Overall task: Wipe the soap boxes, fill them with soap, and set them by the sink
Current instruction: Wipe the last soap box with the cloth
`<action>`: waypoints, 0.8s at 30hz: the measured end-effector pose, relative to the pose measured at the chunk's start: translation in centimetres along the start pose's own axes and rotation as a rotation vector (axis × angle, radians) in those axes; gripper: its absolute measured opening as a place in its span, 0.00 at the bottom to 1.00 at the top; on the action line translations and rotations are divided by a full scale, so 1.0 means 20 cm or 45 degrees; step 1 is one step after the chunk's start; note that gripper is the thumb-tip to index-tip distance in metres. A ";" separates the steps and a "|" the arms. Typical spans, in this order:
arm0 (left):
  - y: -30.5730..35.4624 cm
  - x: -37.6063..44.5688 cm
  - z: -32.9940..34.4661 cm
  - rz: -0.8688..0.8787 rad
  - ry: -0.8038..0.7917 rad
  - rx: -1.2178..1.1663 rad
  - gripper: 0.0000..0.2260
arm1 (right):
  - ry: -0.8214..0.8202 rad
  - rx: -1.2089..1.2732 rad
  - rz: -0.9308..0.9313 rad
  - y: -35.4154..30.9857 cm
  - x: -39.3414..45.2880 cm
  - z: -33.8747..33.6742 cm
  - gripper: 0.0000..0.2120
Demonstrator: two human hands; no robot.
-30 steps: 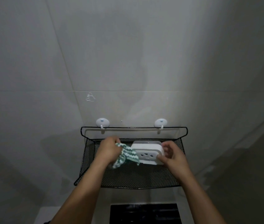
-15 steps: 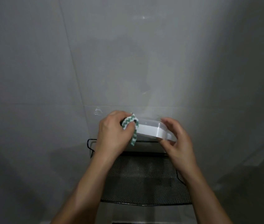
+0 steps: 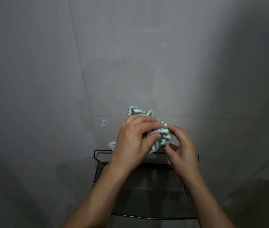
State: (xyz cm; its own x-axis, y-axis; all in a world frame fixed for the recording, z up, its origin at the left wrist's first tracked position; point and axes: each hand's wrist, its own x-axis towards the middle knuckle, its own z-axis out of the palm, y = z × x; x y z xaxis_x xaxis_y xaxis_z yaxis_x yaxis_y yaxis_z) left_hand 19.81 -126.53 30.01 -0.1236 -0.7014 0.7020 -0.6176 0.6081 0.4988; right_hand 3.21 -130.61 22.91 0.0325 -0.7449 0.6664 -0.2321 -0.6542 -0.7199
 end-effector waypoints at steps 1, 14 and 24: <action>-0.01 0.01 -0.01 -0.019 0.010 -0.016 0.10 | 0.010 0.007 -0.010 -0.01 0.00 -0.01 0.24; -0.03 0.04 -0.06 -0.064 0.170 0.030 0.10 | 0.000 -0.032 -0.099 -0.03 0.06 -0.08 0.28; 0.00 -0.02 -0.01 -0.004 0.107 -0.141 0.10 | 0.023 0.132 -0.014 -0.05 -0.01 -0.10 0.34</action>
State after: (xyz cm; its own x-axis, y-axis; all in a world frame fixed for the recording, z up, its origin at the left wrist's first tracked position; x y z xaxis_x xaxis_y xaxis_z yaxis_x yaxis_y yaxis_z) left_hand 20.04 -126.17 29.90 -0.0535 -0.6726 0.7381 -0.5278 0.6465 0.5508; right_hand 1.48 -129.48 23.80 0.0165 -0.7359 0.6769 -0.1303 -0.6728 -0.7283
